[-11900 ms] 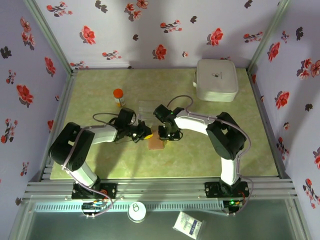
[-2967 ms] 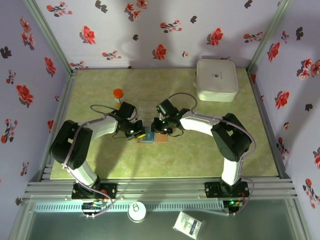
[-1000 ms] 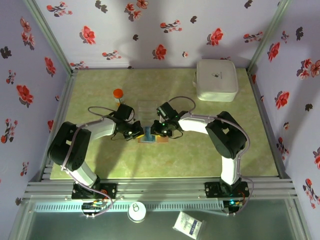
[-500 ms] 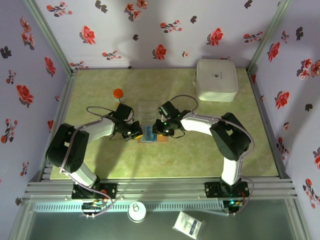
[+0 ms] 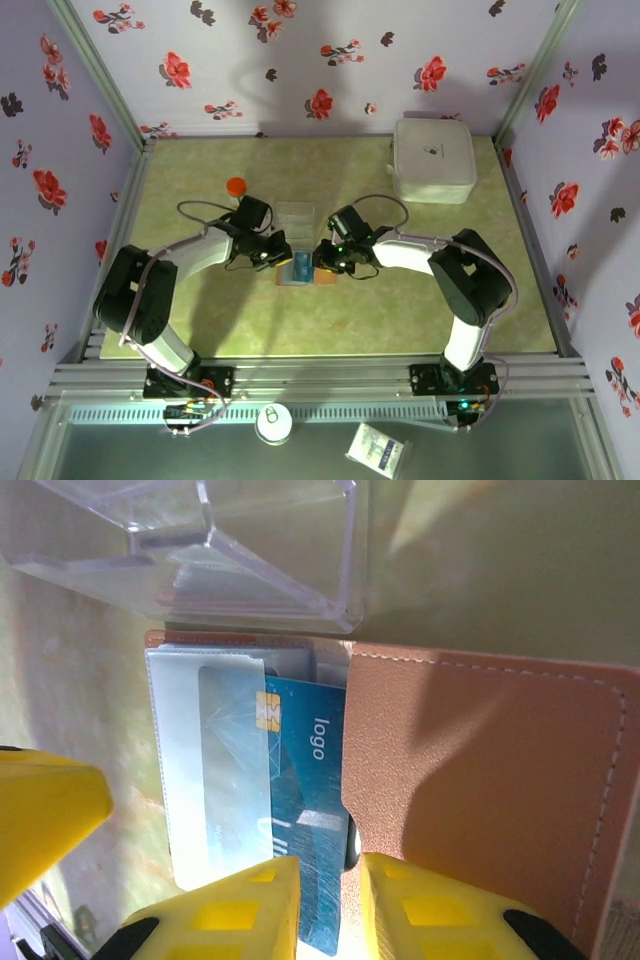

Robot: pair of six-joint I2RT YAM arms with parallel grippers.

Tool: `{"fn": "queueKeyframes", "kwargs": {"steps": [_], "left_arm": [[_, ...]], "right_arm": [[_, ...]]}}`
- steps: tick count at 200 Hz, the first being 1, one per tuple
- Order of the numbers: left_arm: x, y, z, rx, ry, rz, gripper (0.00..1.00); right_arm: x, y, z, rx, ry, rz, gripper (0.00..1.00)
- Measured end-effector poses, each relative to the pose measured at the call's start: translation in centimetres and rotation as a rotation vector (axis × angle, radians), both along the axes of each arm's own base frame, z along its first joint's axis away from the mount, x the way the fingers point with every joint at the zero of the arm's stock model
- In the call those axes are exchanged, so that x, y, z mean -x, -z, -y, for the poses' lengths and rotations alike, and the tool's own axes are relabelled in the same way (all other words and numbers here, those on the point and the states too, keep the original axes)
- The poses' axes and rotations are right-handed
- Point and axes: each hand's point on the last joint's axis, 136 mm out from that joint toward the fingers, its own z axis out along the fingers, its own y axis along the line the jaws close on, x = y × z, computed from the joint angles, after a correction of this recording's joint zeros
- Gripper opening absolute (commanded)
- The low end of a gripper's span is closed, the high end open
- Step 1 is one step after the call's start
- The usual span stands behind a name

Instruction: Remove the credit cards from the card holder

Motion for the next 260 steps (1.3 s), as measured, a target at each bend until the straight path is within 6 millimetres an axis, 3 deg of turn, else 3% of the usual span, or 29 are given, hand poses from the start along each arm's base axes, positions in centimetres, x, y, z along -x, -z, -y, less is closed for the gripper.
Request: {"fn": "queueKeyframes", "kwargs": {"steps": [26,62,129,260], "left_arm": [[0.4,1.2,0.3,-0.016,0.012,-0.031,0.0],[0.8,2.9,0.1,-0.04,0.02,-0.07,0.0],[0.7,3.0,0.2,-0.042,0.033,-0.064,0.0],[0.7,3.0,0.1,-0.046,0.031,-0.059,0.0]], "right_arm": [[-0.3,-0.2,-0.5,-0.029,0.005,0.003,0.26],[-0.3,1.0,-0.7,-0.03,0.004,-0.024,0.29],[-0.4,1.5,-0.4,-0.025,0.013,-0.032,0.34],[-0.5,1.7,-1.8,-0.189,0.007,-0.064,0.19]]}}
